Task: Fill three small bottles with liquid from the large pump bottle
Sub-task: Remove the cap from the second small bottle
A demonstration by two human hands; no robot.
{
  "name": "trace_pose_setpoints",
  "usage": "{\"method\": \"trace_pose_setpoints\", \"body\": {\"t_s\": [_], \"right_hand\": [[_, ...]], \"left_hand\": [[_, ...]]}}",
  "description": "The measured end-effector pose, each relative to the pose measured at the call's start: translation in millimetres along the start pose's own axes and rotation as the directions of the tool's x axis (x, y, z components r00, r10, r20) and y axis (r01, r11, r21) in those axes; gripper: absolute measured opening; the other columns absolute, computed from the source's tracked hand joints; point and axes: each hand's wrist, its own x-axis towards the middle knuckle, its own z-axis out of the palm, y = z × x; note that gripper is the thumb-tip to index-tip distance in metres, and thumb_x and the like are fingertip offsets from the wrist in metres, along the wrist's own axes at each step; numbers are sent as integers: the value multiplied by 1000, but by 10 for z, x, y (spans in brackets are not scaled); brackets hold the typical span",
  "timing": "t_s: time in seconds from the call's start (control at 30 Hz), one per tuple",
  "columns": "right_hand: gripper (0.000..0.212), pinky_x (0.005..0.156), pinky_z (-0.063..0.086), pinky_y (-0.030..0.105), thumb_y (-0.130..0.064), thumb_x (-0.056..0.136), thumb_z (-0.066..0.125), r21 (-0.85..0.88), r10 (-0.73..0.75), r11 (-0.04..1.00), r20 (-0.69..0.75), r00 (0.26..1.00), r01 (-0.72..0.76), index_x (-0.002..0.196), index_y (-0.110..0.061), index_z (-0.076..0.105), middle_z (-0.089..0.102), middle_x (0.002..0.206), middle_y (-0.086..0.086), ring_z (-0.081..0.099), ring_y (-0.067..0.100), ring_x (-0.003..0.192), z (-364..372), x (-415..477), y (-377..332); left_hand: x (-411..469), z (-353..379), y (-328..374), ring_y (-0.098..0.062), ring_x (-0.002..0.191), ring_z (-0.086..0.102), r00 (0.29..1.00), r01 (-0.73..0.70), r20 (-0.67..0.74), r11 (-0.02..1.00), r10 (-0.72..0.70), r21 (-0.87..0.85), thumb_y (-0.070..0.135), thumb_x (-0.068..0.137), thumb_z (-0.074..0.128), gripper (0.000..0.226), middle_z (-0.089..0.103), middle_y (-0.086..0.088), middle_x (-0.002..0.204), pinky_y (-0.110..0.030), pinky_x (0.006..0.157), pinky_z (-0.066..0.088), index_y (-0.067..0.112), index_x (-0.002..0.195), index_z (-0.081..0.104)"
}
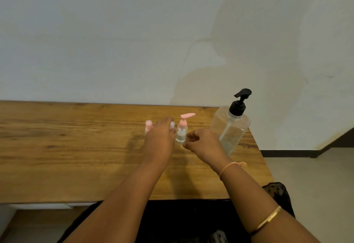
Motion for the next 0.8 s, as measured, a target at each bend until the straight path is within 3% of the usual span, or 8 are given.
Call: {"method": "trace_pose_setpoints", "body": {"t_s": [0.13,0.2,0.27,0.33,0.43,0.53,0.63,0.8], "right_hand": [[55,98,43,33,-15,80,71,76,-62,995,40,997,59,131,-14,51,56,127,1,52,17,115,-23,-100,-52],[59,99,42,32,-16,78,73,74,-116,991,82,990,110,133,-16,50,55,129,-2,49,16,120,-45,-150,-58],[45,90,45,29,-16,79,72,91,-169,983,108,980,160,121,-15,57,61,111,-5,54,15,108,-73,-203,-61],[28,85,48,31,-15,80,72,150,-185,974,104,977,169,106,-16,61,62,96,-3,57,16,97,-110,-261,-58],[28,89,50,45,-14,77,74,262,-191,952,95,977,161,103,-10,63,64,100,16,62,28,97,-154,-314,-7],[29,92,50,43,-7,78,72,427,-222,892,127,967,149,106,-8,64,68,103,13,64,23,100,-192,-376,37],[29,92,50,42,-5,78,72,462,-247,869,97,964,176,106,-9,65,69,103,9,64,21,101,-199,-382,56],[27,87,51,47,-12,76,75,374,-244,898,-16,970,232,102,-16,68,70,94,11,64,26,94,-116,-346,40]], "left_hand": [[-132,-141,74,-11,87,58,997,-66,-24,996,68,64,32,94,51,32,63,5,112,-20,56,36,25,126,53],[-194,-220,120,-1,73,53,997,-70,-28,996,68,-58,32,91,57,36,65,10,102,-14,54,32,28,126,54],[-225,-278,163,7,65,51,1000,-23,-9,964,22,-265,28,87,63,39,61,17,85,-13,56,34,29,126,55],[-230,-316,194,10,72,53,999,29,50,904,-9,-427,26,86,64,36,57,21,82,-15,63,39,29,122,58],[-233,-377,221,-9,97,61,967,126,252,778,43,-616,24,90,59,26,65,15,104,-15,74,46,43,108,60],[-253,-441,228,0,111,57,878,205,443,692,183,-692,12,91,56,40,62,15,120,-13,83,49,36,123,54],[-248,-444,241,-2,111,58,873,208,443,666,205,-717,4,89,57,41,66,8,117,-18,92,48,20,127,54],[-240,-353,277,-3,95,66,939,251,343,612,35,-750,1,81,66,35,72,7,99,-10,68,49,14,114,65]]}}
